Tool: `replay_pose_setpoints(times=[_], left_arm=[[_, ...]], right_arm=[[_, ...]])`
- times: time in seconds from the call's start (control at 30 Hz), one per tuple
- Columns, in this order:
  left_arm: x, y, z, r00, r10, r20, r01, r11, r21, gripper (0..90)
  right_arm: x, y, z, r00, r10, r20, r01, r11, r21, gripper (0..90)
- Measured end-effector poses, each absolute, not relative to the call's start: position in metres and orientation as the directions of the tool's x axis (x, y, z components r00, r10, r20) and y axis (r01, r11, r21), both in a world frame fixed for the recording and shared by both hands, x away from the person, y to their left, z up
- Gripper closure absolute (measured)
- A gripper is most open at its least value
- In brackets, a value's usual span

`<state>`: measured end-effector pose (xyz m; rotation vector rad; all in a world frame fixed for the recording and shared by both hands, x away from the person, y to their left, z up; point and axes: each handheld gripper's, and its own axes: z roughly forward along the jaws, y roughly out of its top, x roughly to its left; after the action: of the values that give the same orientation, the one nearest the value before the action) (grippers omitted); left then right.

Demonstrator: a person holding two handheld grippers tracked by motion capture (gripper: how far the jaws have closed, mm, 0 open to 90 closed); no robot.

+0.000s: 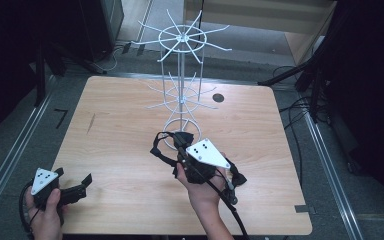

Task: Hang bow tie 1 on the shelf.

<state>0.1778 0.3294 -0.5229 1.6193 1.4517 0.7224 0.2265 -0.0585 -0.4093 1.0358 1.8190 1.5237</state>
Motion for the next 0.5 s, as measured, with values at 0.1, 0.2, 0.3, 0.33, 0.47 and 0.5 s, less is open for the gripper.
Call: replay_pose_setpoints(times=[0.1,0.2,0.3,0.33,0.47,0.5], left_arm=[[0.178,0.329,-0.523,0.171,0.98,-0.105,0.507,0.004,0.862,0.0],[0.178,0.329,-0.523,0.17,0.98,-0.105,0.507,0.005,0.862,0.0],[0.178,0.33,-0.523,0.17,0.98,-0.108,0.508,0.007,0.861,0.0],[0.178,0.33,-0.523,0.17,0.98,-0.108,0.508,0.007,0.861,0.0],[0.178,0.33,-0.523,0.17,0.979,-0.109,0.507,0.008,0.862,0.0],[0.178,0.33,-0.523,0.17,0.979,-0.108,0.507,0.007,0.862,0.0]], right_arm=[[0.227,-0.058,-0.407,-0.553,0.831,0.069,0.209,0.058,0.976,89.6],[0.227,-0.057,-0.405,-0.551,0.832,0.068,0.206,0.057,0.977,89.6],[0.229,-0.056,-0.401,-0.549,0.833,0.06,0.195,0.058,0.979,89.6],[0.229,-0.056,-0.401,-0.549,0.833,0.06,0.195,0.058,0.979,89.6],[0.23,-0.054,-0.398,-0.544,0.837,0.059,0.187,0.052,0.981,89.6],[0.231,-0.054,-0.397,-0.542,0.838,0.06,0.187,0.051,0.981,89.6]])
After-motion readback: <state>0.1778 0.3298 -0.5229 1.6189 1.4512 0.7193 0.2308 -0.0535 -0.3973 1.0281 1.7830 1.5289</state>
